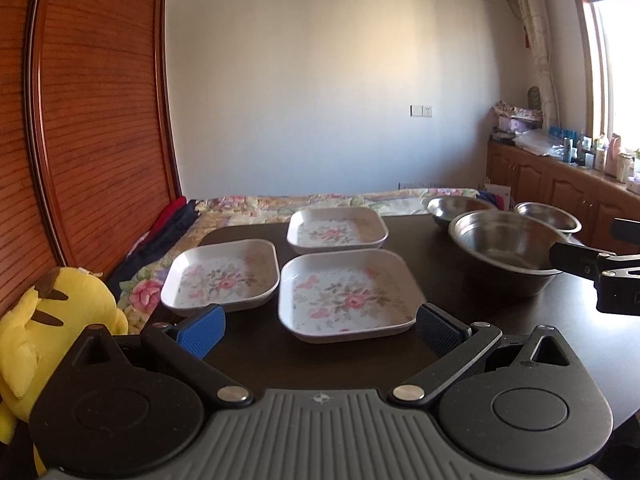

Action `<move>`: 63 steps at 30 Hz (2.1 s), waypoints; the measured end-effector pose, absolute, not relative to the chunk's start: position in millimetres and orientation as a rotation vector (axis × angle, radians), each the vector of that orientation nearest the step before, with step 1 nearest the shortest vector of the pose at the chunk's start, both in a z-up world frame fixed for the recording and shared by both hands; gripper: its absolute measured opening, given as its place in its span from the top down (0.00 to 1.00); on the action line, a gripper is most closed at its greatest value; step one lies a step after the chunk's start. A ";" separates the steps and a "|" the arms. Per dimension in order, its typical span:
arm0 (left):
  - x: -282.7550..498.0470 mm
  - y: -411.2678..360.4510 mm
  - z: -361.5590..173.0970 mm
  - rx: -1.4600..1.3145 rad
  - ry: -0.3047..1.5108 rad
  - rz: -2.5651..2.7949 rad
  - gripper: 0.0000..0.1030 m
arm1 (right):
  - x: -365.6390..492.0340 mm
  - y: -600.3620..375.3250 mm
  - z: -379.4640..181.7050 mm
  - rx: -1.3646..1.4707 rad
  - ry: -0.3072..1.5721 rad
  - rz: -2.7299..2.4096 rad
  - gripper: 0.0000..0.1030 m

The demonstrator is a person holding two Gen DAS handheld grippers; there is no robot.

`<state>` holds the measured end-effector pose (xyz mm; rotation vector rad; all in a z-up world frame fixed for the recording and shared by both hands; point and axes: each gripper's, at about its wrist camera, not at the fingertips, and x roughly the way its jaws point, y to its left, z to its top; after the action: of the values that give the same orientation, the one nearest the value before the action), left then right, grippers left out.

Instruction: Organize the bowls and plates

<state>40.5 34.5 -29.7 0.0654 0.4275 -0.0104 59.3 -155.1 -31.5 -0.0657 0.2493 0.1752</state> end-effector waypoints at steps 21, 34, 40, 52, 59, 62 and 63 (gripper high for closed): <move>126.0 85.3 -52.0 -0.008 0.569 -0.065 0.21 | 131.2 -87.0 -47.3 -0.110 0.428 0.413 0.30; 156.3 95.4 -66.7 -0.018 0.610 -0.117 0.54 | 155.3 -81.0 -64.9 -0.111 0.513 0.380 0.51; 164.8 95.5 -73.2 -0.023 0.628 -0.137 0.58 | 163.2 -79.1 -70.8 -0.104 0.540 0.376 0.56; 174.8 95.2 -78.2 -0.036 0.652 -0.156 0.77 | 176.6 -80.0 -80.4 -0.064 0.587 0.367 0.73; 178.1 96.4 -81.1 -0.035 0.664 -0.154 0.86 | 179.8 -82.4 -83.0 -0.029 0.596 0.369 0.81; 178.8 97.8 -84.0 -0.040 0.670 -0.156 0.88 | 180.1 -83.2 -83.3 -0.017 0.595 0.371 0.82; 178.6 98.2 -84.2 -0.039 0.669 -0.156 0.88 | 180.1 -84.0 -83.4 -0.013 0.595 0.370 0.84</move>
<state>178.6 98.2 -84.2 -0.0392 0.6693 -0.1564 180.1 -84.0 -83.4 -0.0133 0.5947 0.3703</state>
